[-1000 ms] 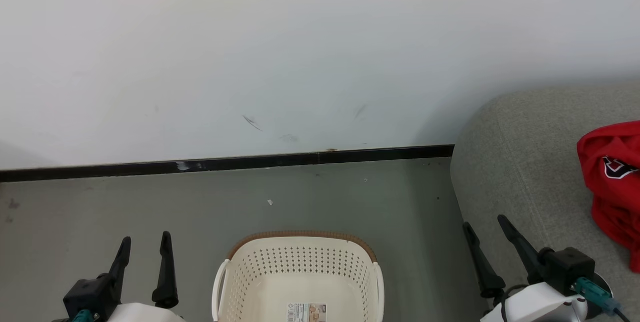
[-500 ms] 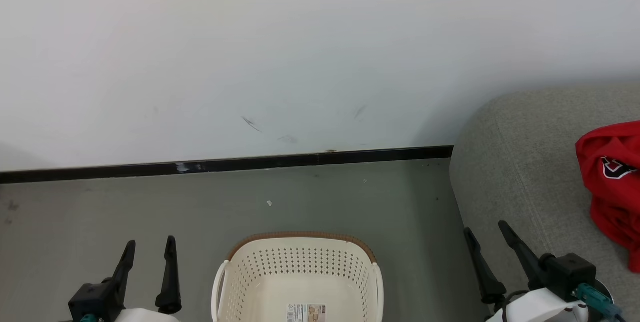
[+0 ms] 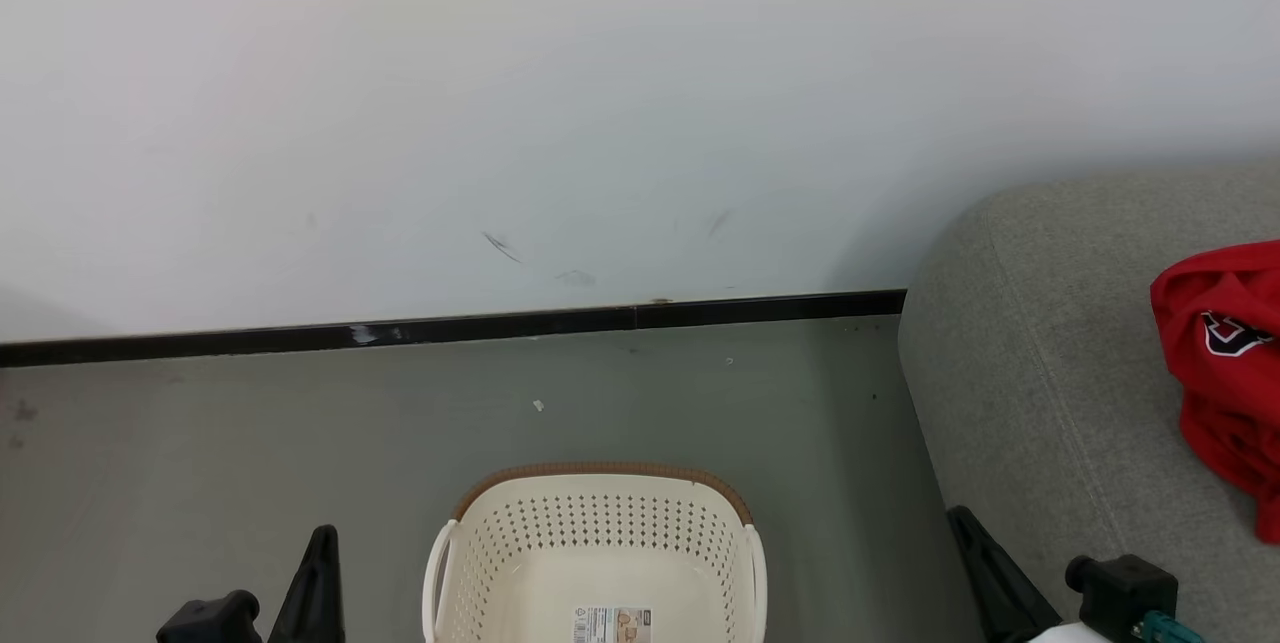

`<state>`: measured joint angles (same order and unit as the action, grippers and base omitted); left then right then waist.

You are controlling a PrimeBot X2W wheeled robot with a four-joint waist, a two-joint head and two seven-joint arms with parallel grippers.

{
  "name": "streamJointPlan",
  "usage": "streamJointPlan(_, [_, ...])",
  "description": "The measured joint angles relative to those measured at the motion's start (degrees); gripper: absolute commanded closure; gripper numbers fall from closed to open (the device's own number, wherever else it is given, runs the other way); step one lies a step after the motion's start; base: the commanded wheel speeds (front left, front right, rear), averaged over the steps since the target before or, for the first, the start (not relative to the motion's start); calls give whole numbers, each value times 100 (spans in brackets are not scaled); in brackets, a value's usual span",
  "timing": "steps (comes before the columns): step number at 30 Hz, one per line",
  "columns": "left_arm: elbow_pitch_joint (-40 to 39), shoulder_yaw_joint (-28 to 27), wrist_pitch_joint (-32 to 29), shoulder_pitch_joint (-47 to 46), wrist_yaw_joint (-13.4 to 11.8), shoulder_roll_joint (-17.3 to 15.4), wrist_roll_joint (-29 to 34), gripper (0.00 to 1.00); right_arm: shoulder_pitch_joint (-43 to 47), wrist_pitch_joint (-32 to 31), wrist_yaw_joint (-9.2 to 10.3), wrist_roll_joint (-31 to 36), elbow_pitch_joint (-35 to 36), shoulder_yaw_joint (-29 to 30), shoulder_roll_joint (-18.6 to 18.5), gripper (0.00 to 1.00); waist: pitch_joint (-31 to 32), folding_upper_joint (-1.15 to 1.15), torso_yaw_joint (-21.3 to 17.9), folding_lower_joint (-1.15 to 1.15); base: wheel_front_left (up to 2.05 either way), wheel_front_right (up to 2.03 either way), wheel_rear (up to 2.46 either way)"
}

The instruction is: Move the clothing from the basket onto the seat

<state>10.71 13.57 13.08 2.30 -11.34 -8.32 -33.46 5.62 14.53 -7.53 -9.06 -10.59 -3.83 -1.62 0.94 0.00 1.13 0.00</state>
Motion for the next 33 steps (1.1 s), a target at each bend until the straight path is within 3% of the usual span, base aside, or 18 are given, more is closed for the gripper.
streamJointPlan(12, [-16, -199, -236, -2, 193, 80, -728, 100, 5, -100, 0, -1190, 124, 3, 0, 100, -13, 0, -16, 3, 0, 0, 0])
streamJointPlan(24, [-27, -417, -472, -16, 386, 148, -1471, 100, -14, -345, 0, -2316, 103, 141, -42, 100, 3, 0, -26, 43, 0, 0, 0])
streamJointPlan(33, [-27, -586, -655, -36, 509, 225, -2033, 100, -40, -516, 1, -3167, 62, 182, -109, 100, 14, 0, -35, 51, 0, 0, 0])
